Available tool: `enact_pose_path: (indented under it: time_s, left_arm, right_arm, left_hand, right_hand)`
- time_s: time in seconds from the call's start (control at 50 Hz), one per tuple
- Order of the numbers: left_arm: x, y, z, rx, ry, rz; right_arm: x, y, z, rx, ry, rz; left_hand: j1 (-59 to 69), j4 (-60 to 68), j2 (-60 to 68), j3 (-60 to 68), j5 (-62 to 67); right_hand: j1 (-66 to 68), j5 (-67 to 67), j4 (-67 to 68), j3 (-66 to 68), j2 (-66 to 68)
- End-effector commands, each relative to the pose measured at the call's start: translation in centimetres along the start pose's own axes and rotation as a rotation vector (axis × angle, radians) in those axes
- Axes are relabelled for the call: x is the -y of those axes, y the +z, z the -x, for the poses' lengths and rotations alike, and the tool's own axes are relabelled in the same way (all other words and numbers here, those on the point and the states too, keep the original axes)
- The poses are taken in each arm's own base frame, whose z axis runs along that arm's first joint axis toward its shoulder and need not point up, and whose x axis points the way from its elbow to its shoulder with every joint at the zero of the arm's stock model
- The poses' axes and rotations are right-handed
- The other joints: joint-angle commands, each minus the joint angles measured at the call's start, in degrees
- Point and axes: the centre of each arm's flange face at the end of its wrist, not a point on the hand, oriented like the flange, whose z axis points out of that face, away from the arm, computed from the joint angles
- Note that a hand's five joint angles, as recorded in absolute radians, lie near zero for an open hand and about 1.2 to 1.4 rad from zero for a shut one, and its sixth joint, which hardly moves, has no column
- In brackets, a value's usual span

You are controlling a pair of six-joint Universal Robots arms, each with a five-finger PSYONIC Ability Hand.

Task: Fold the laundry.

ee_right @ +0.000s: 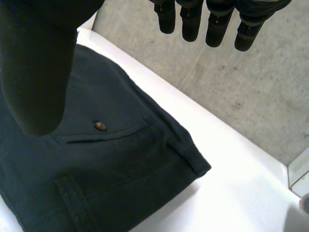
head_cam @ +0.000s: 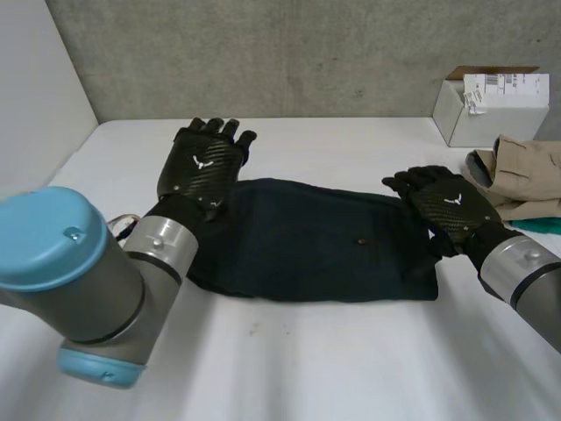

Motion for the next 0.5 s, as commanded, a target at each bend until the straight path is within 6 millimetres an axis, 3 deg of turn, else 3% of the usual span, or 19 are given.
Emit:
enact_pose_path:
  time_s: [0.02, 0.14, 0.34, 0.5]
  left_arm:
    - [-0.6, -0.8, 1.0, -0.074, -0.171, 0.043]
    - [-0.9, -1.6, 0.5, -0.169, -0.215, 0.042]
    - [-0.4, -2.4, 0.6, -0.166, -0.210, 0.029]
    - [0.2, -3.0, 1.4, -0.043, -0.205, 0.036]
  right_arm:
    - [0.7, -0.4, 0.9, 0.017, -0.011, -0.022]
    - [1.1, -0.6, 1.1, 0.021, -0.008, -0.034]
    - [1.4, -0.7, 2.1, 0.034, -0.035, -0.083]
    - [1.8, -1.2, 3.2, -0.014, 0.004, -0.088]
  left_hand:
    - [-1.8, -1.5, -1.3, -2.2, -2.2]
    - [-1.5, -1.2, -1.0, -1.8, -1.9]
    - [-0.8, -0.5, -0.3, -1.2, -1.2]
    - [1.2, 1.5, 1.7, 0.9, 0.8]
  right_hand:
    - [0.7, -1.3, 1.1, 1.0, 1.2]
    - [0.7, -1.3, 1.1, 1.0, 1.2]
    - [0.7, -1.3, 1.1, 1.0, 1.2]
    - [0.7, -1.3, 1.1, 1.0, 1.2]
